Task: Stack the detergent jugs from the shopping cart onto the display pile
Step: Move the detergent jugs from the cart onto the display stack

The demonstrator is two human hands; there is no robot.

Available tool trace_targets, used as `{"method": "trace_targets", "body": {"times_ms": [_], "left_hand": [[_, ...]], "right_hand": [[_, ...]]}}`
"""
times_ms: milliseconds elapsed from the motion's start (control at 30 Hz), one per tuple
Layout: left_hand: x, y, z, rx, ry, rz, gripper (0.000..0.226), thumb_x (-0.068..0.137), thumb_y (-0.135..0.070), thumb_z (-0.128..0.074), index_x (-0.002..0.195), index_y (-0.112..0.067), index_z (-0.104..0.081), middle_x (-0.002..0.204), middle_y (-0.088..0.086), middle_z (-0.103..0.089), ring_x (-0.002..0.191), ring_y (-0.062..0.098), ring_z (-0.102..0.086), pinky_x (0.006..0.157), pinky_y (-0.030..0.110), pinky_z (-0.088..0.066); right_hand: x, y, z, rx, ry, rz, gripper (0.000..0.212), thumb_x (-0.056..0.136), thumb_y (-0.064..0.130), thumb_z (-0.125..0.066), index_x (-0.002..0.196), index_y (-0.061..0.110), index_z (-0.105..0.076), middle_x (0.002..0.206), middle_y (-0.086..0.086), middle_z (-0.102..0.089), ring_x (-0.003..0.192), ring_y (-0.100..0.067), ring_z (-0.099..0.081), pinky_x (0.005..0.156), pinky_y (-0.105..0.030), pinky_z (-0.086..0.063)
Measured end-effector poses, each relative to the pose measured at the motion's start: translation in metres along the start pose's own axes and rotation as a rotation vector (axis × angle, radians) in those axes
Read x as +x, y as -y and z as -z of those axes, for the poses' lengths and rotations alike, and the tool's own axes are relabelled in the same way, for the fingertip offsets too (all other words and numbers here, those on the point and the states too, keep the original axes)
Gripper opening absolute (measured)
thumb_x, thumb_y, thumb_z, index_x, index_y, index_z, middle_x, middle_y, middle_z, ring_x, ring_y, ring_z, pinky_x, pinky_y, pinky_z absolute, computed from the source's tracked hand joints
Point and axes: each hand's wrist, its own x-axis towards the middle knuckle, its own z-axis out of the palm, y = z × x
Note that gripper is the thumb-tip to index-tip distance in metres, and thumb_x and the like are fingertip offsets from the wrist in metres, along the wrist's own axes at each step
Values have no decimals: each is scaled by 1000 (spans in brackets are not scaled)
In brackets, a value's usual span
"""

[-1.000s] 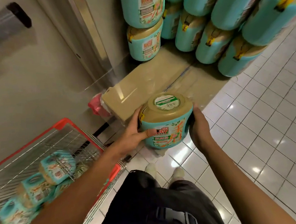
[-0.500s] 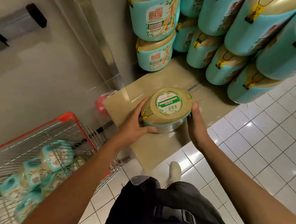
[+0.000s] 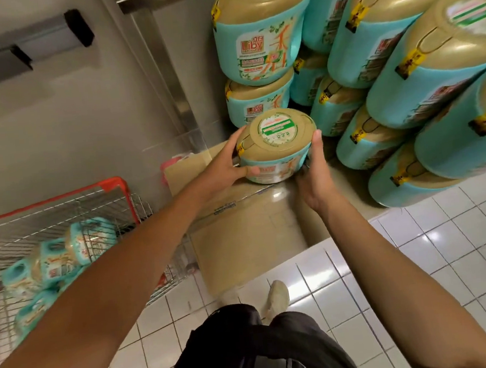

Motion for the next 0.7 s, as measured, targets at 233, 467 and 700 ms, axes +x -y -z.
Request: {"method": "trace_targets", "body": {"times_ms": [233, 467, 700], "left_hand": [[32, -8, -2, -1, -23, -27, 116, 79, -26, -92, 168, -25, -17, 168, -3, -37, 152, 10, -39, 122, 31, -41], [45, -9, -5, -13, -51, -37, 117, 78, -31, -92, 167, -28, -17, 167, -6, -35, 141, -11, -43, 109, 14, -45], [48, -3, -4, -19, -92, -26, 114, 80, -31, -91, 168, -24, -19, 169, -4, -32, 146, -5, -40, 115, 20, -42]], "right_hand": [[27, 22, 3, 32, -88, -86, 74, 100, 75, -40, 150, 23, -58, 129, 1, -72, 128, -16, -62, 99, -32, -53], [40, 28, 3, 88, -81, -89, 77, 101, 73, -40, 153, 17, -55, 147, -10, -64, 137, -22, -58, 113, -39, -48], [44, 28, 3, 115, -98, -119, 77, 101, 72, -44, 151, 14, -56, 143, -9, -67, 132, -21, -62, 91, -30, -57]]}}
